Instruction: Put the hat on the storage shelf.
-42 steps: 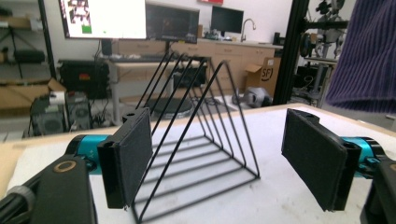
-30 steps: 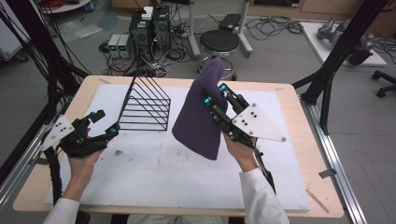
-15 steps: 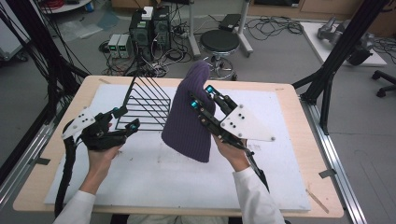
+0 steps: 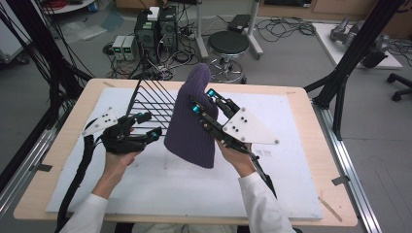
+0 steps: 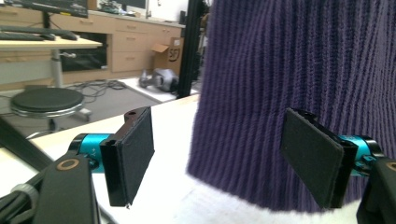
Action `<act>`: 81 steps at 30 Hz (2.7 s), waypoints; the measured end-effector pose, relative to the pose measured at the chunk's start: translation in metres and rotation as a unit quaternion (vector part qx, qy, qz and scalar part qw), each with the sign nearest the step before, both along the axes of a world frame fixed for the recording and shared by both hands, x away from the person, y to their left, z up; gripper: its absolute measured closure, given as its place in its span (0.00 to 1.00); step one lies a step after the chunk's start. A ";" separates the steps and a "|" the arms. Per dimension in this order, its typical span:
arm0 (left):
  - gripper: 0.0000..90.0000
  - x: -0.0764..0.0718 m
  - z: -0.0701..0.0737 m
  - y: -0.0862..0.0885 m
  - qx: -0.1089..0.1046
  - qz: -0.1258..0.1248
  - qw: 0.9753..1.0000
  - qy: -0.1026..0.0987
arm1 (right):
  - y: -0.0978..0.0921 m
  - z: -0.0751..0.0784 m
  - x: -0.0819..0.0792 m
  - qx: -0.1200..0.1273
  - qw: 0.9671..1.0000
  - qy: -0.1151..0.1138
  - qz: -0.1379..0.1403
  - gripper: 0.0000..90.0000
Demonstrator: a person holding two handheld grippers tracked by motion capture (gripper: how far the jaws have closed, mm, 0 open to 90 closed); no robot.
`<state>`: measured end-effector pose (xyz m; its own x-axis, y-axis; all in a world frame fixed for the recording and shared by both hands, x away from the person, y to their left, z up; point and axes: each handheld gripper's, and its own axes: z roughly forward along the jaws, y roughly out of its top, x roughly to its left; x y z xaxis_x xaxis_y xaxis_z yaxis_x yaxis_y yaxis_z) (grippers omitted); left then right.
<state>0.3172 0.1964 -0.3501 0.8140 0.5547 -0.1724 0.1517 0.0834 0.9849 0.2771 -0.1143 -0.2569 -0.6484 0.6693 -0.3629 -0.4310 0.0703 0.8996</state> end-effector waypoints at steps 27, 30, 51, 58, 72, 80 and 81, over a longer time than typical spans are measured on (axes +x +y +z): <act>0.25 0.016 -0.003 -0.021 -0.013 -0.099 0.995 0.011 | 0.032 0.012 -0.011 -0.047 0.982 -0.008 0.183 0.81; 0.29 0.016 -0.003 -0.021 -0.019 -0.106 0.994 0.011 | 0.032 0.012 -0.011 -0.045 0.980 -0.006 0.195 0.81; 0.93 0.003 0.006 -0.016 0.043 -0.042 0.997 -0.048 | 0.009 0.009 -0.007 -0.051 0.988 0.008 0.145 0.80; 0.93 0.001 0.012 -0.004 0.042 0.002 0.998 -0.056 | -0.005 0.011 -0.003 -0.054 0.992 0.021 0.112 0.80; 0.93 -0.003 0.018 0.024 0.034 0.060 0.995 -0.079 | -0.018 0.003 0.017 -0.028 0.998 0.056 0.028 0.81; 0.93 0.001 0.018 0.029 0.032 0.071 0.993 -0.085 | -0.015 0.000 0.026 -0.022 0.998 0.063 0.018 0.81; 0.93 0.002 0.018 0.030 0.031 0.073 0.993 -0.087 | -0.015 0.000 0.027 -0.020 0.998 0.063 0.016 0.81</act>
